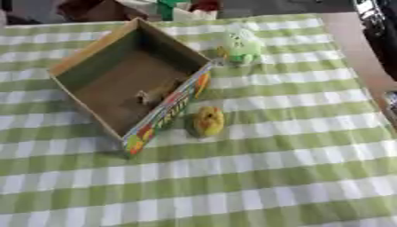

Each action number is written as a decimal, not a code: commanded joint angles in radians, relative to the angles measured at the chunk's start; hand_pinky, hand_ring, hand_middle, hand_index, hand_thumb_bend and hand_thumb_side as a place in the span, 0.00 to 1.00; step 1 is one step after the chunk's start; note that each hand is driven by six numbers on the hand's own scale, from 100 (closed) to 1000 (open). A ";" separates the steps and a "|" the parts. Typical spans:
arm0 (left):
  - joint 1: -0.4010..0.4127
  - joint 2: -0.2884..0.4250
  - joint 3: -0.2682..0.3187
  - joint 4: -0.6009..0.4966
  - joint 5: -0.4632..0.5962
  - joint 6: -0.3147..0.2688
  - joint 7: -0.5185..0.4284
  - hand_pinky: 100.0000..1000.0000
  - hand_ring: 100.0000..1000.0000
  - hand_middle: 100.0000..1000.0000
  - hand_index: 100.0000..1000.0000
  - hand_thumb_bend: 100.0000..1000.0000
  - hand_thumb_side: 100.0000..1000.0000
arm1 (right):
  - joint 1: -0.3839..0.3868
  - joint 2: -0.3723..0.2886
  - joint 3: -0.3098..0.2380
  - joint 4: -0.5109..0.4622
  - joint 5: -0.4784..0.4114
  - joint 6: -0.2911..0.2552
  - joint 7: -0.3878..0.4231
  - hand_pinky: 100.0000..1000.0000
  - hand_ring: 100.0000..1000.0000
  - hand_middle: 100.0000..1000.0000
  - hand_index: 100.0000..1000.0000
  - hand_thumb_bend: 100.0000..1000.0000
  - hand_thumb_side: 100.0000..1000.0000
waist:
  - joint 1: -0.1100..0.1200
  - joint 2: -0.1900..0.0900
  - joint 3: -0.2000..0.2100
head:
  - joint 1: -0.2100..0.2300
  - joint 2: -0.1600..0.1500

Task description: Pick up objects on the table and place them in the box.

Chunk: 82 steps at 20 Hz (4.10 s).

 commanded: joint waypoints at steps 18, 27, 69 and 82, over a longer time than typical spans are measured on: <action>0.127 -0.032 0.012 -0.019 0.190 -0.135 0.179 0.55 0.64 0.67 0.83 0.00 1.00 | -0.386 -0.088 0.145 0.489 0.381 -0.076 0.366 0.83 0.89 0.81 0.91 0.16 1.00 | -0.003 -0.006 0.030 | -0.021 -0.026; 0.129 -0.035 0.003 -0.019 0.198 -0.137 0.161 0.55 0.63 0.67 0.82 0.00 1.00 | -0.467 -0.023 0.145 0.691 0.467 -0.203 0.491 0.89 0.96 0.90 1.00 0.59 1.00 | 0.000 0.001 0.033 | -0.033 -0.040; 0.136 -0.060 -0.009 -0.019 0.215 -0.145 0.163 0.55 0.62 0.64 0.81 0.00 1.00 | -0.504 0.093 0.170 0.926 0.672 -0.246 0.469 0.89 0.95 0.88 0.99 0.48 0.94 | 0.002 0.047 0.078 | -0.059 -0.092; 0.145 -0.064 -0.011 -0.019 0.224 -0.161 0.140 0.56 0.63 0.64 0.81 0.00 1.00 | -0.513 0.108 0.169 0.955 0.697 -0.210 0.388 0.78 0.81 0.48 0.72 0.02 0.86 | 0.003 0.060 0.088 | -0.069 -0.105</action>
